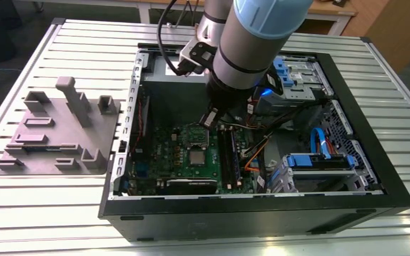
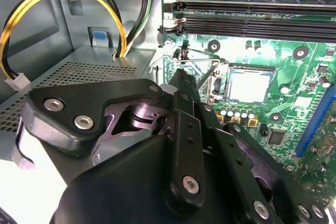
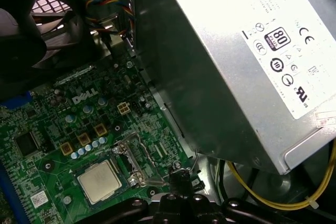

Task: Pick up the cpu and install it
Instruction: 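Close the cpu cover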

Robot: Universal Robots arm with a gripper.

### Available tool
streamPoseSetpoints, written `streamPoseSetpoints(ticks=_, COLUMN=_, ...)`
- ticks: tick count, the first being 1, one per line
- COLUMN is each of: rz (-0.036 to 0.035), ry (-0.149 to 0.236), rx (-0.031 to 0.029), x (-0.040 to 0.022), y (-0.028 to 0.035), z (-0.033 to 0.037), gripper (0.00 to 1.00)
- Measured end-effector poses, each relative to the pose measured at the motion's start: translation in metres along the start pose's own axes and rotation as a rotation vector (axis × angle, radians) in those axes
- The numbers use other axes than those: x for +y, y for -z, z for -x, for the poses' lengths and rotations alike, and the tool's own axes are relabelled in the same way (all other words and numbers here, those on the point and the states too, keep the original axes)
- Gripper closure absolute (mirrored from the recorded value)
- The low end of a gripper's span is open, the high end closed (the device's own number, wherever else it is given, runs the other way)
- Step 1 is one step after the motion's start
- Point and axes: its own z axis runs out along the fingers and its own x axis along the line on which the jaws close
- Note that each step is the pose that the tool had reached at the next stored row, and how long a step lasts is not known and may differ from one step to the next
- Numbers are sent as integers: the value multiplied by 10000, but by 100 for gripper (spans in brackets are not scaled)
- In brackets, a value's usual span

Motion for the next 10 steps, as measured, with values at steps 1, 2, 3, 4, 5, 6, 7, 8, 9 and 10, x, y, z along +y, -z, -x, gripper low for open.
streamPoseSetpoints(ticks=1, rz=1, ry=1, rx=0, x=-5, y=2, z=-8, gripper=90)
streamPoseSetpoints(ticks=2, rz=1, ry=1, rx=1, x=-9, y=4, z=-15, gripper=90)
streamPoseSetpoints(ticks=3, rz=1, ry=1, rx=1, x=-13, y=6, z=-23, gripper=90)
streamPoseSetpoints(ticks=4, rz=1, ry=1, rx=0, x=-17, y=8, z=-30, gripper=90)
streamPoseSetpoints(ticks=5, rz=0, ry=0, rx=1, x=-21, y=10, z=-37, gripper=90)
streamPoseSetpoints(ticks=6, rz=1, ry=1, rx=1, x=-26, y=12, z=-46, gripper=90)
streamPoseSetpoints(ticks=7, rz=1, ry=3, rx=1, x=-30, y=13, z=-54, gripper=90)
streamPoseSetpoints(ticks=8, rz=1, ry=5, rx=1, x=-34, y=15, z=-61, gripper=90)
streamPoseSetpoints(ticks=9, rz=1, ry=10, rx=3, x=-37, y=17, z=-68, gripper=90)
streamPoseSetpoints(ticks=10, rz=2, ry=13, rx=3, x=-40, y=18, z=-74, gripper=90)
